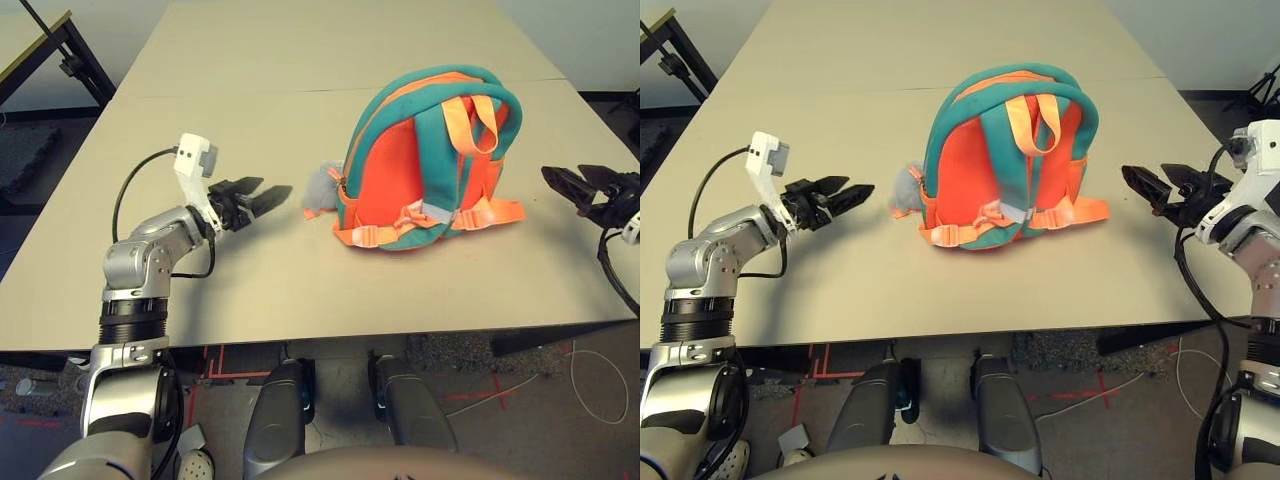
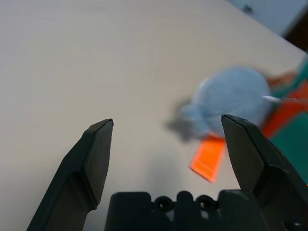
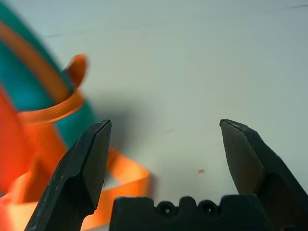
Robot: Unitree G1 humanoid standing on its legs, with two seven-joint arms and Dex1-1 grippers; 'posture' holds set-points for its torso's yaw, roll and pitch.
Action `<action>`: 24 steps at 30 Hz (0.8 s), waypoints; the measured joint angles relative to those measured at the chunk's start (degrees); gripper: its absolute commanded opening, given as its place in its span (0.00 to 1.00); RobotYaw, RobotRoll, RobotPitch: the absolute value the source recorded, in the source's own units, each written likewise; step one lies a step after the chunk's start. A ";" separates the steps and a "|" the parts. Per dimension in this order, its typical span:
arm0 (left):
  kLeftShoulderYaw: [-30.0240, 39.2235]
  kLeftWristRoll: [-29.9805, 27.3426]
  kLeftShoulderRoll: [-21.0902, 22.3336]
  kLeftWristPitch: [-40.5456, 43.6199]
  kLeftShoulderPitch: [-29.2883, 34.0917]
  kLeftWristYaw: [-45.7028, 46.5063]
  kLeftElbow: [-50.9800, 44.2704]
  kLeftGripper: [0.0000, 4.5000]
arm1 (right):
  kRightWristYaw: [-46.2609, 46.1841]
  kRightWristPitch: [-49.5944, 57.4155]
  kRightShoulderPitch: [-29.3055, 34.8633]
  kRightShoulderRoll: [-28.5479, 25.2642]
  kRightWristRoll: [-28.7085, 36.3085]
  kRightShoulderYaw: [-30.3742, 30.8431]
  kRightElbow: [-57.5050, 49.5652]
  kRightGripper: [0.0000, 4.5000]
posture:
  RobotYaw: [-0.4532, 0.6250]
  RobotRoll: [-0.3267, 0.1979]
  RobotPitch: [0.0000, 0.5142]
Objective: Put the pencil case into the backpack and zip it.
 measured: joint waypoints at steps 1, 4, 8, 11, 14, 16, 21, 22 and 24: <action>0.25 0.47 -0.78 -1.31 0.64 1.89 0.00 1.00 | -0.68 -1.37 -0.07 0.41 -0.36 -0.23 0.70 0.99 | 0.29 0.62 0.33; 1.00 2.36 -2.46 -5.56 2.23 6.65 0.81 1.00 | -2.27 -4.56 -0.09 1.61 -1.19 -0.36 2.95 0.99 | 0.28 0.62 0.33; 2.62 5.26 -4.08 -14.67 3.78 12.11 2.03 1.00 | -4.52 -8.49 -0.28 2.94 -1.94 -0.53 5.54 0.99 | 0.29 0.62 0.34; 4.01 7.30 -4.36 -20.01 4.14 15.54 4.98 1.00 | -5.52 -11.05 -0.60 3.52 -2.77 -0.53 7.42 0.99 | 0.29 0.62 0.35; 4.65 8.93 -4.07 -23.82 4.31 17.82 7.33 1.00 | -6.07 -13.26 -0.81 4.16 -3.31 -0.54 9.44 0.99 | 0.30 0.62 0.35; 5.21 9.40 -3.45 -25.66 4.30 18.81 8.46 1.00 | -6.37 -14.72 -1.08 4.50 -3.78 -0.53 10.94 0.99 | 0.30 0.62 0.35; 6.31 10.48 -1.79 -28.93 4.27 20.32 10.44 1.00 | -6.56 -17.90 -1.97 5.18 -5.02 -0.40 14.16 0.99 | 0.31 0.62 0.35; 6.32 10.72 -1.72 -29.31 4.27 20.71 10.54 1.00 | -6.54 -18.57 -2.35 5.34 -5.35 -0.27 14.49 0.99 | 0.31 0.62 0.35; 6.32 10.92 -1.49 -29.89 4.27 20.87 10.64 1.00 | -6.52 -19.51 -2.94 5.70 -5.58 -0.11 14.97 0.99 | 0.31 0.62 0.35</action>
